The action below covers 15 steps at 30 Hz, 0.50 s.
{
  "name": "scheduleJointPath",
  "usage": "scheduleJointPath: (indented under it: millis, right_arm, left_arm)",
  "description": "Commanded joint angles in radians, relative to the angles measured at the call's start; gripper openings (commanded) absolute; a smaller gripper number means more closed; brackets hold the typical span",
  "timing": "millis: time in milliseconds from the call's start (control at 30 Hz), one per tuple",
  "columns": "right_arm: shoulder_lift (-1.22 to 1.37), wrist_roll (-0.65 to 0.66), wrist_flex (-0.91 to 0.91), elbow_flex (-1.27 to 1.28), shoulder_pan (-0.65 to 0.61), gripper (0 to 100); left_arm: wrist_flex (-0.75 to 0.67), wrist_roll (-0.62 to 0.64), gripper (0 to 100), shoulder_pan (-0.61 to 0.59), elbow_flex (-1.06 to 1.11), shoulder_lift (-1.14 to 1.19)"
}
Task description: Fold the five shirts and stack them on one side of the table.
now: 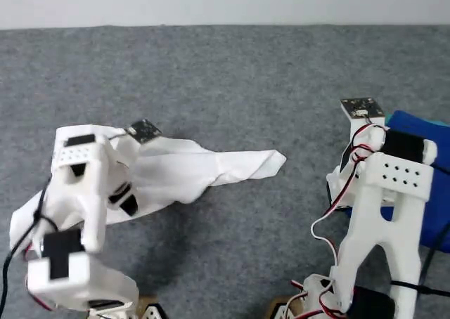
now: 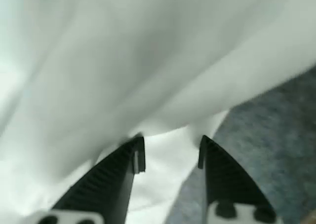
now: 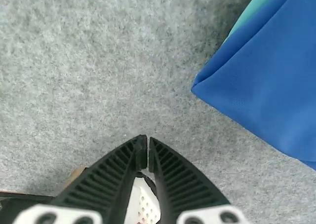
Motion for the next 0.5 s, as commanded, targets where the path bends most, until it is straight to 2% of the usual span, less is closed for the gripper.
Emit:
scheduleJointPath:
  millis: [0,300,467]
  right_arm:
    - [-0.024,-0.002,-0.008,-0.006,-0.005,0.9]
    - [-0.024,-0.002,-0.058,-0.006,-0.005,0.9]
    - [-0.024,-0.002,-0.074,-0.006,-0.005,0.9]
  left_arm:
    - [-0.008,-0.011,18,-0.044,-0.208,0.094]
    - [0.063,-0.014,19,-0.049,-0.503,0.227]
    - [0.236,-0.054,18,-0.041,-0.601,0.222]
